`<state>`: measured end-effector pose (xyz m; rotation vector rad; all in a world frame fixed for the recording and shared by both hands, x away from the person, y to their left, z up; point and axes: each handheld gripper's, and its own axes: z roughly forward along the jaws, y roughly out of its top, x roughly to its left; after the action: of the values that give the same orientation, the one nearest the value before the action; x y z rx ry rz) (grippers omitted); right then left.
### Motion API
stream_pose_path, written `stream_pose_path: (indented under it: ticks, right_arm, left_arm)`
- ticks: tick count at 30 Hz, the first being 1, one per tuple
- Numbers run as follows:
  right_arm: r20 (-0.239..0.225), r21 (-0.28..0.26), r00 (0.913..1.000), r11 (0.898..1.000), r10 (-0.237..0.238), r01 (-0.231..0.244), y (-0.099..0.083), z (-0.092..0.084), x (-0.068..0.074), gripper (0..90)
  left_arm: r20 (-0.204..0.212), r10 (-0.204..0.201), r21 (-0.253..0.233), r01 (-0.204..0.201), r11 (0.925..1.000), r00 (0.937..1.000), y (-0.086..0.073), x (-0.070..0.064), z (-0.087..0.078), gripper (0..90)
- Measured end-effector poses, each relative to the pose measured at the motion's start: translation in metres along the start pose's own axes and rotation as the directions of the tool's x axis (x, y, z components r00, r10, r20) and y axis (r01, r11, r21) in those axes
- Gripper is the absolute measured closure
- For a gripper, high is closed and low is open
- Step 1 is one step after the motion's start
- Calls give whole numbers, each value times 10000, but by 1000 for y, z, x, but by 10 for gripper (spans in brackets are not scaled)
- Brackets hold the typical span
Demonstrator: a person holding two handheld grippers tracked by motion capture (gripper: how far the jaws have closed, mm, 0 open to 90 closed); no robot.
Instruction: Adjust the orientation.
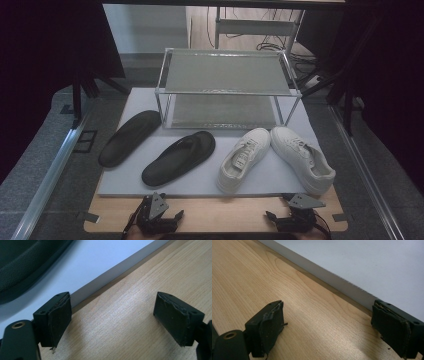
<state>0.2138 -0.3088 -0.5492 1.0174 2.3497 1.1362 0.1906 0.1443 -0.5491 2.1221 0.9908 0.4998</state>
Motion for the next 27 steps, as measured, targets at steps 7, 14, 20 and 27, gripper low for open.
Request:
stream_pose_path:
  ticks: [7, 14, 20, 27]
  right_arm:
    - [32, -34, 10000, 10000, 19, -19, 0, 0, 0, 110]
    - [27, -72, 10000, 10000, 17, -17, -1, 0, 0, 110]
    - [23, -82, 10000, 10000, 16, -15, -1, 0, 0, 110]
    - [14, -89, 10000, 10000, 14, -14, -1, 0, 0, 110]
  left_arm:
    - [21, -76, -142, 77, 9999, 10000, -2, 0, 0, 155]
    - [423, -695, -65, 698, 9975, 9967, -2, 2, 0, 186]
    - [380, -642, -43, 644, 9979, 9972, -2, 2, 1, 188]
    - [381, -627, 8, 627, 9980, 9973, -2, 2, 0, 189]
